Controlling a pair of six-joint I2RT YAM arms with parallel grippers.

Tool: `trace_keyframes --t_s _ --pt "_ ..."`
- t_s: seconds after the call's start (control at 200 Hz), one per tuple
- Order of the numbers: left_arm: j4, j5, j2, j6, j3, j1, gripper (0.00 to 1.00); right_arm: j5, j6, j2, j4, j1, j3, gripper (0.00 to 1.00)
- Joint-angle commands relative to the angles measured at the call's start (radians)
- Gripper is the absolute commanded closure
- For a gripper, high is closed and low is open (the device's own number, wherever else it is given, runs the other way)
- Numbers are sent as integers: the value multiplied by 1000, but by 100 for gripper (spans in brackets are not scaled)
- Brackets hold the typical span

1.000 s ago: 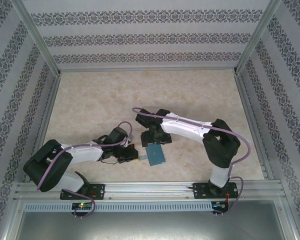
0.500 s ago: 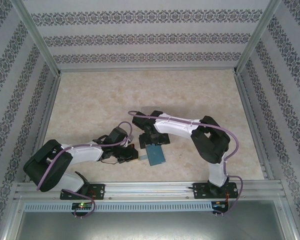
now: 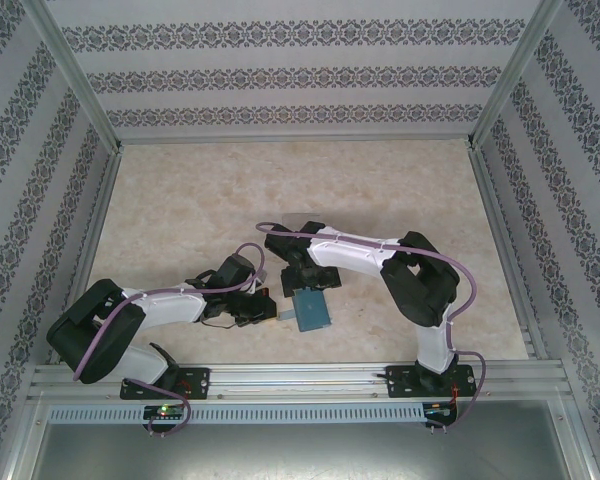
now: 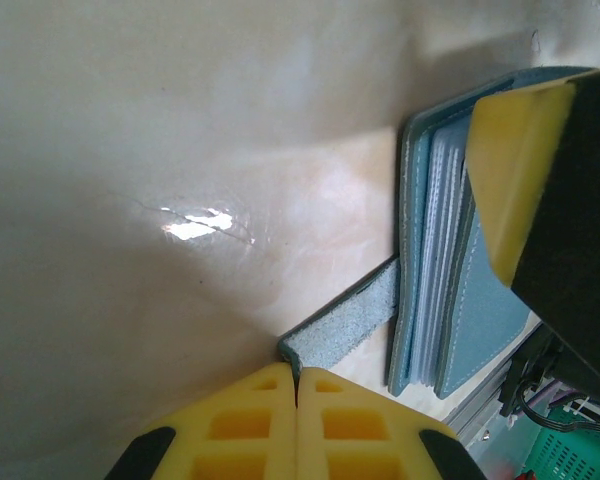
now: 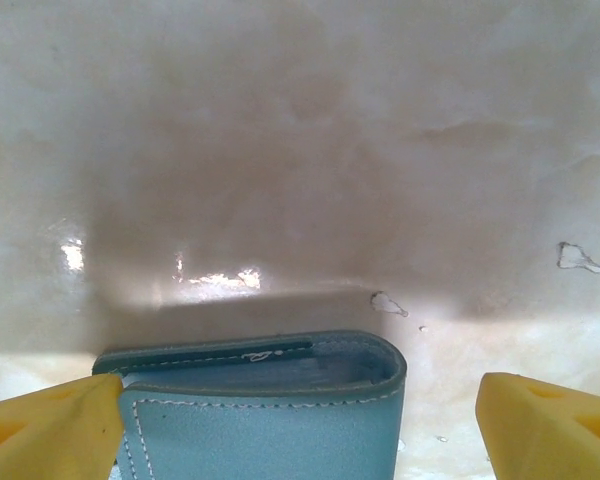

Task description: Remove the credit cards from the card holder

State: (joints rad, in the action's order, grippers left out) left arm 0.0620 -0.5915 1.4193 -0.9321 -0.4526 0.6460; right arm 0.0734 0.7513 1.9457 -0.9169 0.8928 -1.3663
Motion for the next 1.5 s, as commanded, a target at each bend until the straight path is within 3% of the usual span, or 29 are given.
trace_keyframes --t_s 0.0,0.689,1.174,1.494 --pt "-31 51 20 -13 31 -9 100 42 -18 -29 -49 5 -30 10" --pt "-52 64 9 -17 24 -9 100 71 -29 -112 -117 4 -27 11" --pt "-73 91 10 -38 0 -8 100 75 -53 -174 -188 -1 18 22" --pt "-62 89 37 -45 -15 -8 100 -89 -65 -160 -76 22 51 15"
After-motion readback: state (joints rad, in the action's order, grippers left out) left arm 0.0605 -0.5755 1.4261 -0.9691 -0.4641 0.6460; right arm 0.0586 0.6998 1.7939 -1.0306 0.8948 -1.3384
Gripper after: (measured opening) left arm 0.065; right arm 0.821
